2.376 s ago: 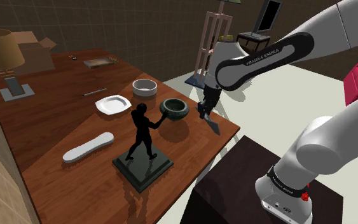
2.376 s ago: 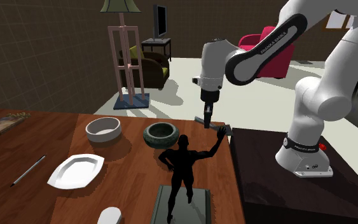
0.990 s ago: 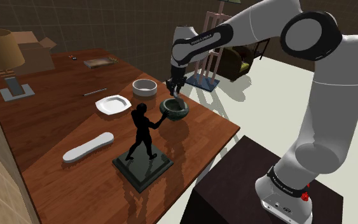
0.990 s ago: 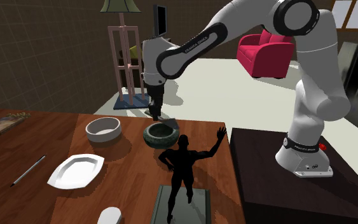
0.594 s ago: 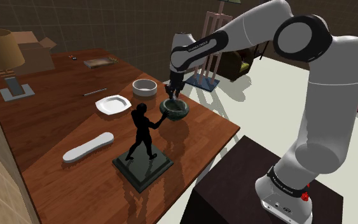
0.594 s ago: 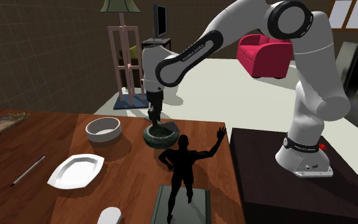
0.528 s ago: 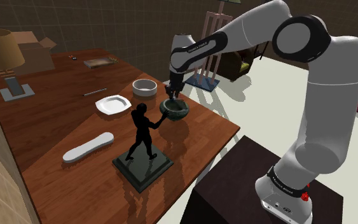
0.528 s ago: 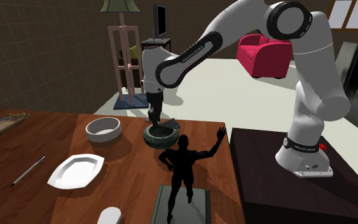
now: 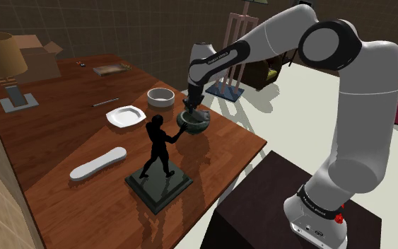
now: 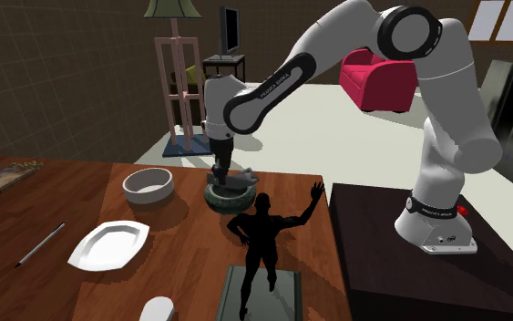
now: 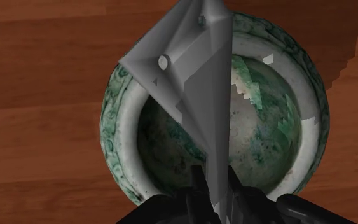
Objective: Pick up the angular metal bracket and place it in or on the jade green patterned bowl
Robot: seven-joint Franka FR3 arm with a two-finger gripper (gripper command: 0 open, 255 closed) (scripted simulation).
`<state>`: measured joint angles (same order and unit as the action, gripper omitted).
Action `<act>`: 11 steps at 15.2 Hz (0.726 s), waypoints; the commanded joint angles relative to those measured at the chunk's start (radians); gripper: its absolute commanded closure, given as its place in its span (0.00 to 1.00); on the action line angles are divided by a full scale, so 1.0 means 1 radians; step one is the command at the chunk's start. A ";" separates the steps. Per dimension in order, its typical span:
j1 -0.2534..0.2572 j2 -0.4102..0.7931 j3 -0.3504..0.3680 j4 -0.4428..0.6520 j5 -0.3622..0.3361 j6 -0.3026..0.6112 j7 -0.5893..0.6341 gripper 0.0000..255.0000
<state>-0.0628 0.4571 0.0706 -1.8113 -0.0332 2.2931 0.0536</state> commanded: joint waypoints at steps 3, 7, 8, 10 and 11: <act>0.001 0.010 0.000 -0.005 0.000 -0.002 0.002 1.00; 0.001 0.011 0.000 -0.009 -0.001 0.002 0.002 0.00; 0.001 0.011 0.000 -0.008 -0.001 0.002 0.002 0.00; 0.001 0.010 0.000 -0.005 0.000 -0.002 0.002 0.00; 0.000 -0.010 0.001 0.001 0.001 -0.028 0.001 0.00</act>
<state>-0.0633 0.4606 0.0703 -1.8119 -0.0329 2.2799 0.0535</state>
